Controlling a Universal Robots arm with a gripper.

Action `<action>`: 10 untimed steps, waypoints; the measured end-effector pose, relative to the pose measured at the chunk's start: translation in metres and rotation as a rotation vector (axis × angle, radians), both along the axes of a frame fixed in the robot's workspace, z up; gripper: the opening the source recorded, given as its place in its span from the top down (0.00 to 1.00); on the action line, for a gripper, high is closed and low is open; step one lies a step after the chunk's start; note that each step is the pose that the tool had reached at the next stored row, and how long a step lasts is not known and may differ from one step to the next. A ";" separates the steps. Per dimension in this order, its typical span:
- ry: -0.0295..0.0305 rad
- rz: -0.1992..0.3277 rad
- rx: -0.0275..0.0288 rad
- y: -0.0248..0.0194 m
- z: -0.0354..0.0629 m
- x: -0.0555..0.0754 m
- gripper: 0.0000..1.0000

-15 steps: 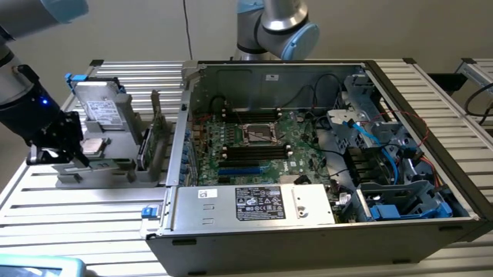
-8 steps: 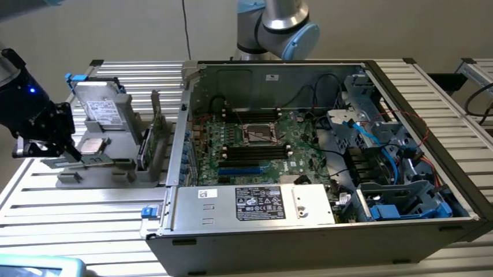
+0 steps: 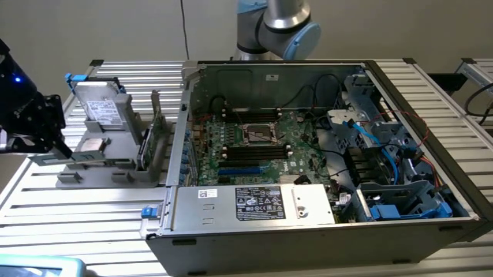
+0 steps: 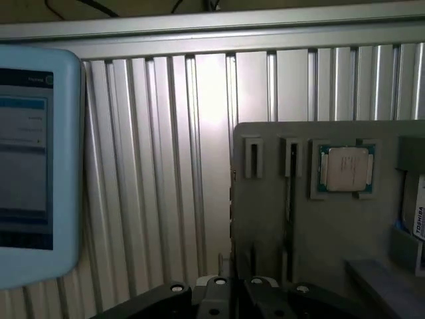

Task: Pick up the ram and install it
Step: 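Pick up the ram and move it above insertion slot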

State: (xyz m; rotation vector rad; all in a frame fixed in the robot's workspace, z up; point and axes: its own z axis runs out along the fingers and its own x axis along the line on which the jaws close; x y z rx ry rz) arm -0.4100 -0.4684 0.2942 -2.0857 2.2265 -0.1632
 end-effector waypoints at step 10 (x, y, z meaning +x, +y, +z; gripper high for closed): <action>0.0253 0.000 -0.0001 -0.0046 0.0421 0.015 0.87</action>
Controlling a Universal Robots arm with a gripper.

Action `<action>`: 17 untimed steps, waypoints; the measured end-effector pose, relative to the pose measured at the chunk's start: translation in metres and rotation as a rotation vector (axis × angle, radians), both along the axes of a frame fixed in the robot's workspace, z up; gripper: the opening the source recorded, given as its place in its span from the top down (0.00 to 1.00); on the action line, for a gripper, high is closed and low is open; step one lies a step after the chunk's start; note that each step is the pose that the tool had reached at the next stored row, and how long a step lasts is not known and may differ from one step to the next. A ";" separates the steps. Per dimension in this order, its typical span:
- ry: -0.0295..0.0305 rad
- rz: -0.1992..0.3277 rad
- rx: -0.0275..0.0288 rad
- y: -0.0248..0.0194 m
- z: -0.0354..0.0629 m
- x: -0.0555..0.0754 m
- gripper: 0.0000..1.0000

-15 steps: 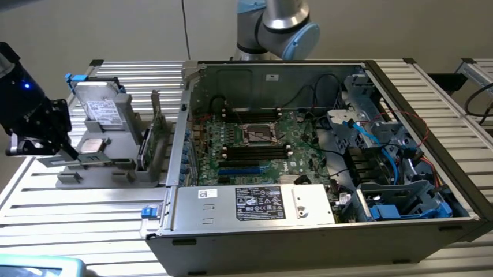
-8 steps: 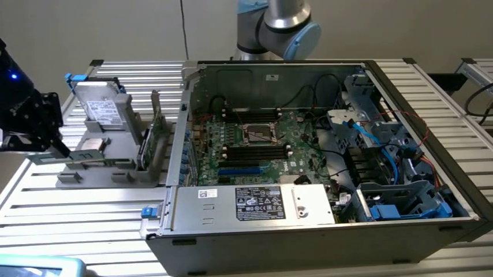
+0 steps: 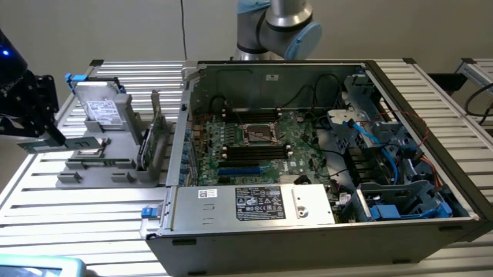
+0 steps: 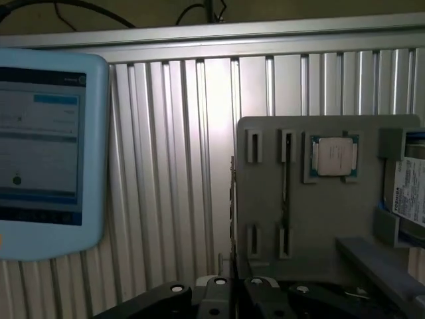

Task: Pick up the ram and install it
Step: 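Pick up the ram and move it above insertion slot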

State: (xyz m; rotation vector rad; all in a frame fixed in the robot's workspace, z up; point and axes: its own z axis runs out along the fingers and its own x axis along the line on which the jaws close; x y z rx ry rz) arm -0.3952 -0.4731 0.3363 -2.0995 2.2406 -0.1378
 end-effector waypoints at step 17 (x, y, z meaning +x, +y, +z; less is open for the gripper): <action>0.0586 -0.001 0.0001 -0.0003 0.0579 0.021 0.87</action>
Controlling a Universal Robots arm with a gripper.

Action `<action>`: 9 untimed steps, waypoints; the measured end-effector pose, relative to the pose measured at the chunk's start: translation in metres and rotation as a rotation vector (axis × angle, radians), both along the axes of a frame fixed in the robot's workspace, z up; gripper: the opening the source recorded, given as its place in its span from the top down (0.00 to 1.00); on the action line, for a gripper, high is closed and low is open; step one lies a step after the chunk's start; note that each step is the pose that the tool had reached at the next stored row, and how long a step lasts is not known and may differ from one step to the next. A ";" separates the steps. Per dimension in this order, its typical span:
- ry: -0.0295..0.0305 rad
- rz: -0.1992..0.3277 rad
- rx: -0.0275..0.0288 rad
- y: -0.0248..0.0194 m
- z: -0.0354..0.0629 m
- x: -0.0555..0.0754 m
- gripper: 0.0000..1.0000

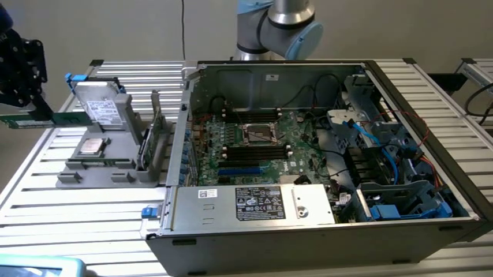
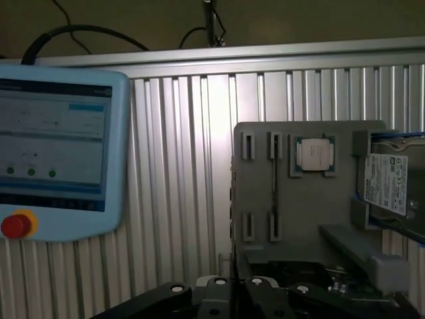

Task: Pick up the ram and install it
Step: 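Pick up the ram and move it above insertion slot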

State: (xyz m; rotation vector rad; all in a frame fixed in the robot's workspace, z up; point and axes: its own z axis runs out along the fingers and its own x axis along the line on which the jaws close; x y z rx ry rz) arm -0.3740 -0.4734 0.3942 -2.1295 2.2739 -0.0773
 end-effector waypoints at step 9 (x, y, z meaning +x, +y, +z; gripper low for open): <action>0.0312 0.000 0.0000 -0.0032 0.0270 0.029 0.87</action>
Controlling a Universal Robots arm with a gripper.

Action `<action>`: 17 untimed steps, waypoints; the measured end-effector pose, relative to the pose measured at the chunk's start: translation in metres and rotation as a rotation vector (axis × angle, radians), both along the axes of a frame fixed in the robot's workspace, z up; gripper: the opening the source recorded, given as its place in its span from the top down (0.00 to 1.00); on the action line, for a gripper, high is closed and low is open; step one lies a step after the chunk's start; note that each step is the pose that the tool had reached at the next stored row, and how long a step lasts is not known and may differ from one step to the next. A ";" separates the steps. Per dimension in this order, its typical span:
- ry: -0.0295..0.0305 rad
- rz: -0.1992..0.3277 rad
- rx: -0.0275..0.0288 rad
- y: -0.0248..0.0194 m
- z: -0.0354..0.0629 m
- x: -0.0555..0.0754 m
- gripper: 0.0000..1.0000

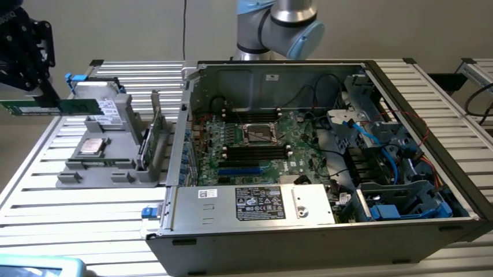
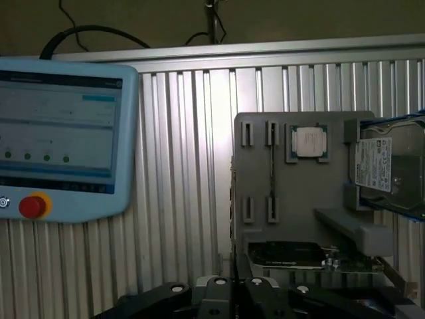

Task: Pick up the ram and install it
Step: 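Pick up the ram and move it above insertion slot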

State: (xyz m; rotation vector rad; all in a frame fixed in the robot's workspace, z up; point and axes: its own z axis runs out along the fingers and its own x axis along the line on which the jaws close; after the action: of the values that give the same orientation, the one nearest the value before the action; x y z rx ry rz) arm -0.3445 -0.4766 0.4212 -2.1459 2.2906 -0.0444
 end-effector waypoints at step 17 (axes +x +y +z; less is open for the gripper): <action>0.0475 0.000 0.0007 -0.0088 0.0550 0.053 0.87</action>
State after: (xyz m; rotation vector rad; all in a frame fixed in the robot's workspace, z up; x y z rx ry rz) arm -0.2915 -0.4854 0.4761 -2.1701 2.3153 0.0074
